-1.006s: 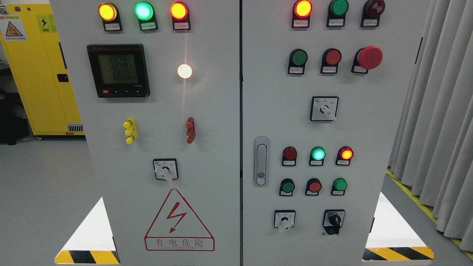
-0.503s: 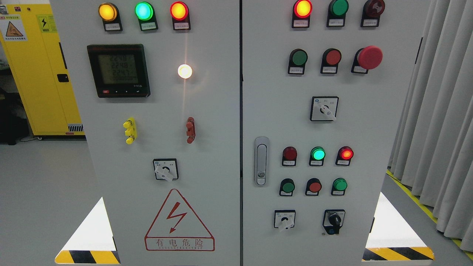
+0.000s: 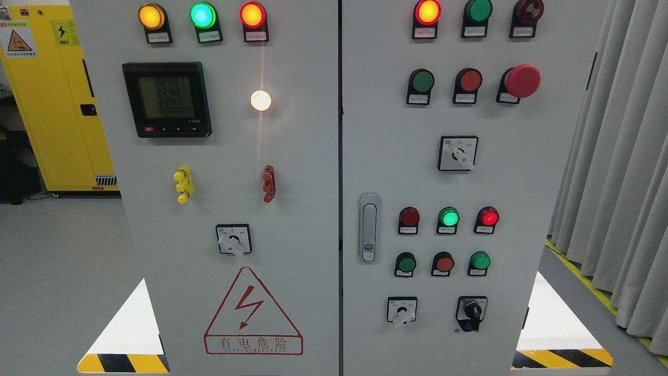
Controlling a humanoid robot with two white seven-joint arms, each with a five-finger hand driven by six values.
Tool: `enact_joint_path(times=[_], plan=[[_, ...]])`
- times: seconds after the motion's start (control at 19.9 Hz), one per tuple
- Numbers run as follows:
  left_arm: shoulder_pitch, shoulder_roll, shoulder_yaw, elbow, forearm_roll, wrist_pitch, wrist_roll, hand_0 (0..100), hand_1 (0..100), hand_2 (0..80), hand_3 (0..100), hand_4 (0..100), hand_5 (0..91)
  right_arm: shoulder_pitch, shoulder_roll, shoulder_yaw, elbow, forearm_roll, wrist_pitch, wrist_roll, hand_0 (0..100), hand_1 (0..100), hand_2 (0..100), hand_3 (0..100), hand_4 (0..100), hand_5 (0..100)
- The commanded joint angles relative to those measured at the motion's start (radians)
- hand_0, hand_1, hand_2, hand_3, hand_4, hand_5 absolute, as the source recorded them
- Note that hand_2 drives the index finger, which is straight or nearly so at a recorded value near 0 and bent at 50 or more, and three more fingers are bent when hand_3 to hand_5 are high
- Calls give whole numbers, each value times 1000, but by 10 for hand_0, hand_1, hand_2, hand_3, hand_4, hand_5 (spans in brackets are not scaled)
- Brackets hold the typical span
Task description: Press green start button
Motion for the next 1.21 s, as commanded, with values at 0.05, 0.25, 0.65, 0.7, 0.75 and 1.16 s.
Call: enact_joint_path(times=[0.05, 0.25, 0.65, 0.7, 0.75, 1.16], plan=[[-20, -77, 1, -22, 0, 1, -1, 120, 556, 0, 0, 0, 0, 63, -2, 81, -470, 105, -92, -23, 197, 400, 0, 0, 9, 0], [-17, -111, 0, -18, 0, 1, -1, 120, 556, 0, 0, 0, 0, 100, -43, 96, -631, 105, -118, -57, 190, 414, 0, 41, 75, 0], [-17, -148, 0, -22, -2, 1, -1, 120, 556, 0, 0, 0, 0, 117, -61, 61, -970, 183, -175, -86, 194, 432, 0, 167, 201, 0], [-17, -151, 0, -22, -2, 1, -1, 120, 556, 0, 0, 0, 0, 117, -60, 58, -1012, 189, -185, -86, 199, 439, 0, 199, 225, 0], [-17, -157, 0, -22, -2, 1, -1, 120, 556, 0, 0, 0, 0, 117, -60, 53, -1046, 191, -195, -85, 207, 448, 0, 245, 274, 21], [-17, -160, -3, -28, -3, 1, -1, 120, 556, 0, 0, 0, 0, 111, -54, -8, -1251, 218, -236, -86, 258, 492, 0, 398, 431, 214]])
